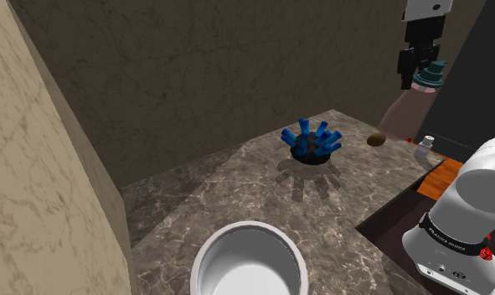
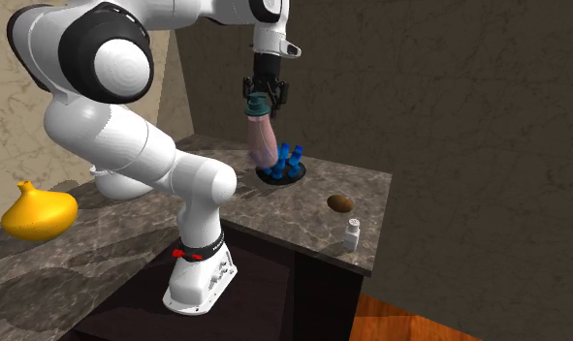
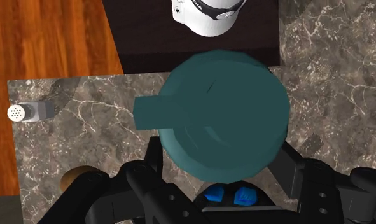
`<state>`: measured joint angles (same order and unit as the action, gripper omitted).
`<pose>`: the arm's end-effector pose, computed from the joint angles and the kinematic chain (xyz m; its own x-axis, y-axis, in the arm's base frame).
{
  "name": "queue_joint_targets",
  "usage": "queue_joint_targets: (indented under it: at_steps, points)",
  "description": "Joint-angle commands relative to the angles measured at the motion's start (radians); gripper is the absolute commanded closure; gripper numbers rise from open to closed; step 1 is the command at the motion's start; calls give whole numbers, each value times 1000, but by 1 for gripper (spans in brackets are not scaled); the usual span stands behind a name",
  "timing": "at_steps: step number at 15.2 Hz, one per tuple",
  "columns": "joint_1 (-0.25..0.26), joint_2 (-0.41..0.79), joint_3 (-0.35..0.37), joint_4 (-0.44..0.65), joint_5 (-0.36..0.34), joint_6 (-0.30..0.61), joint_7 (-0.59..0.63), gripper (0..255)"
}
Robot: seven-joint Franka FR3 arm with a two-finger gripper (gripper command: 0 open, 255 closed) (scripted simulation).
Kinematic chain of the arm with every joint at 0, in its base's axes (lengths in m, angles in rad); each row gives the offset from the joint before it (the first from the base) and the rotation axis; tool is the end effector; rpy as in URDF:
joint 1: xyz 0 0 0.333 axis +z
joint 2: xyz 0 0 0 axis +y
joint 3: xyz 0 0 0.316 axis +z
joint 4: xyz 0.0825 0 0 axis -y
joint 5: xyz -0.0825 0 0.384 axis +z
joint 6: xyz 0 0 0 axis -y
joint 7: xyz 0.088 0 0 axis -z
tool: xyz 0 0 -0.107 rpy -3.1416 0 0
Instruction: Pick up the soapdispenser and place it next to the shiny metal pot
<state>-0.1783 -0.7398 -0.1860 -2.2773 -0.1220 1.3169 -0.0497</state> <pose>0.2643 -0.1365 0.5881 0.9392 -0.2576 -0.2270 -0.2677 -0.9634 -0.0143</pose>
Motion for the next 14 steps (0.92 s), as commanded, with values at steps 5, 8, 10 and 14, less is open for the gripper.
queue_joint_targets:
  at_steps: [5, 8, 10, 14]
  points:
    - [4, 25, 7, 101, 7, -77, -2, 255]
    - [5, 41, 10, 153, 10, -113, -4, 255]
    - [7, 52, 11, 189, 12, -138, -6, 255]
    - [9, 77, 14, 263, 15, -186, -9, 255]
